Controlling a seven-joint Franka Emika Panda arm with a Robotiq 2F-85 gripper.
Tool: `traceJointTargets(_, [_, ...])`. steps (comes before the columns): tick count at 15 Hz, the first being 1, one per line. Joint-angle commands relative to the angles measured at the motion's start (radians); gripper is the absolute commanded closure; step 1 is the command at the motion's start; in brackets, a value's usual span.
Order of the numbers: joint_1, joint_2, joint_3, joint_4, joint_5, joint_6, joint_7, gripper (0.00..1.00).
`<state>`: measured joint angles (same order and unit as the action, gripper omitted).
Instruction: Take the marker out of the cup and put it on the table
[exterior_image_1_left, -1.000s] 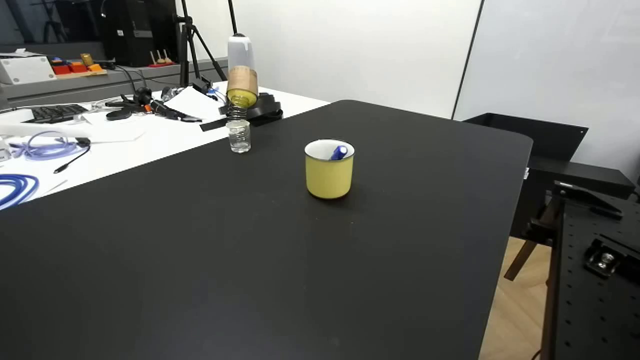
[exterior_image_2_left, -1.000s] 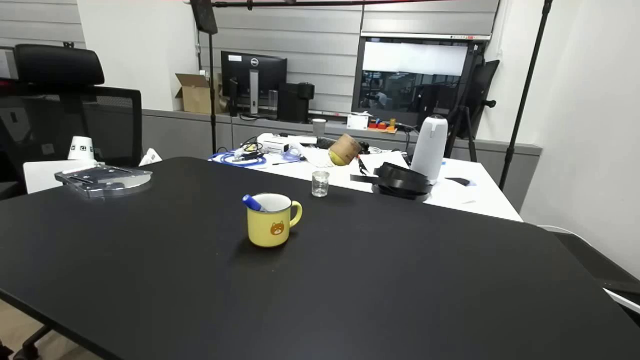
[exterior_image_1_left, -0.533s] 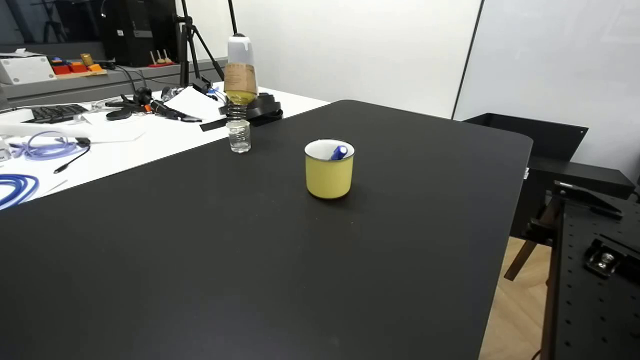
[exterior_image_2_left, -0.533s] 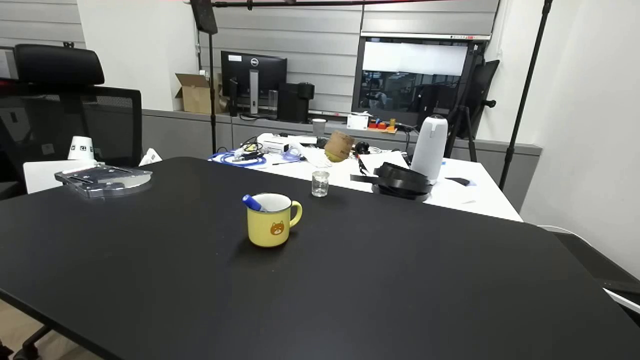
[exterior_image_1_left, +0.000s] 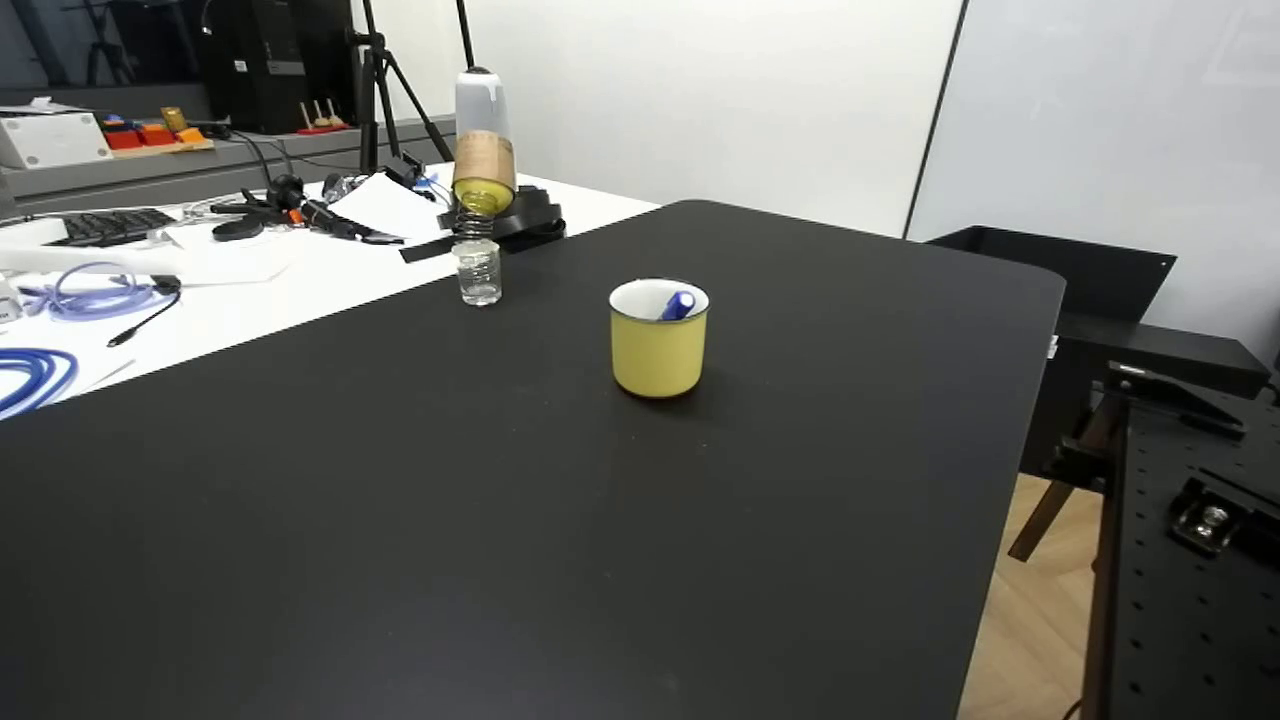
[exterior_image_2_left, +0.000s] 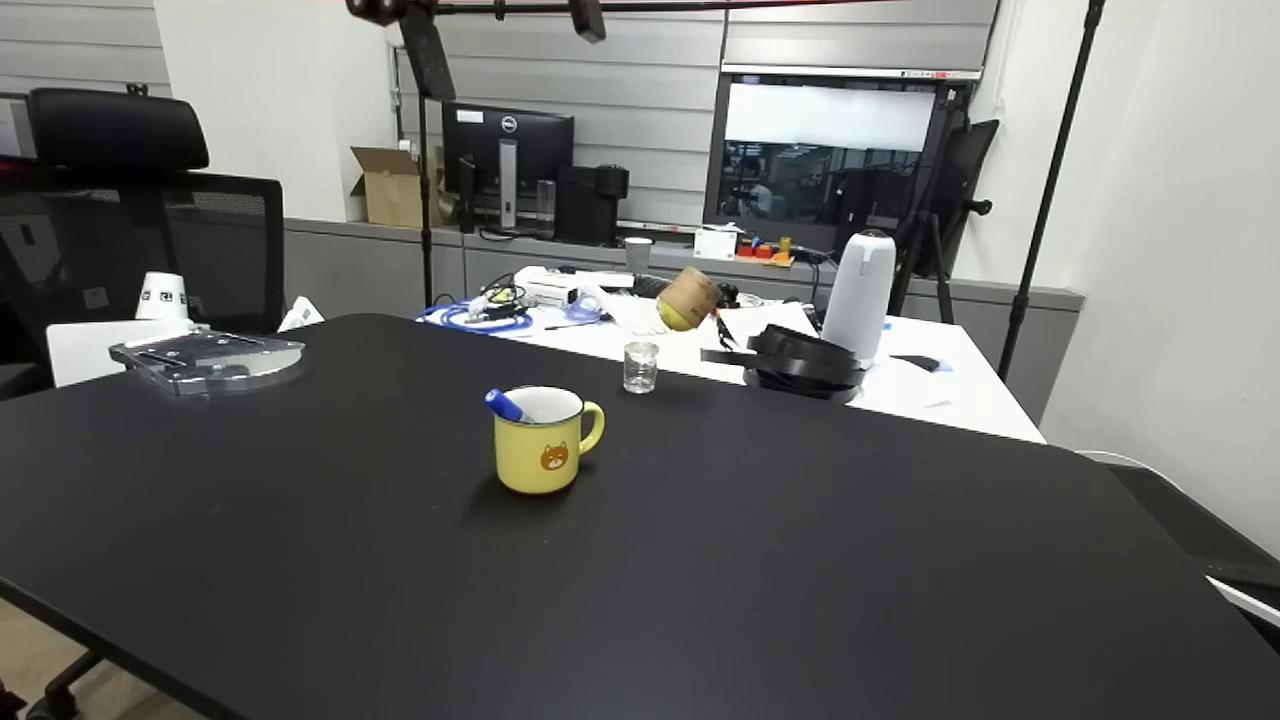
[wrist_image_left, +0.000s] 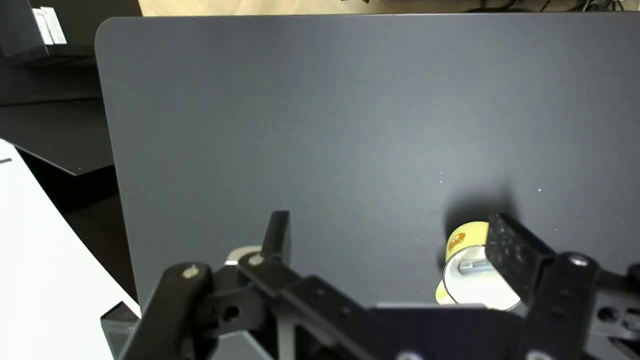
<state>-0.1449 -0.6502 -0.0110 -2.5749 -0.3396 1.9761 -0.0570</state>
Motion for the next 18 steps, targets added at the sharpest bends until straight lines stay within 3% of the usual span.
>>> traceJointTargets(1, [0.013,0.112,0.042,-0.031,-0.084,0.166,0.092,0.0])
traceJointTargets(5, [-0.008,0.251,0.113,-0.064,-0.203,0.427,0.236,0.0])
traceJointTargets(7, [-0.016,0.324,0.14,-0.052,-0.246,0.489,0.31,0.0])
traceJointTargets(12, [0.005,0.474,0.149,-0.023,-0.32,0.536,0.384,0.0])
traceJointTargets(15, [0.043,0.553,0.127,-0.004,-0.29,0.538,0.332,0.0])
traceJointTargets(16, [0.047,0.493,0.115,-0.043,-0.293,0.537,0.333,0.0])
traceJointTargets(18, [0.061,0.535,0.111,-0.029,-0.292,0.539,0.333,0.0])
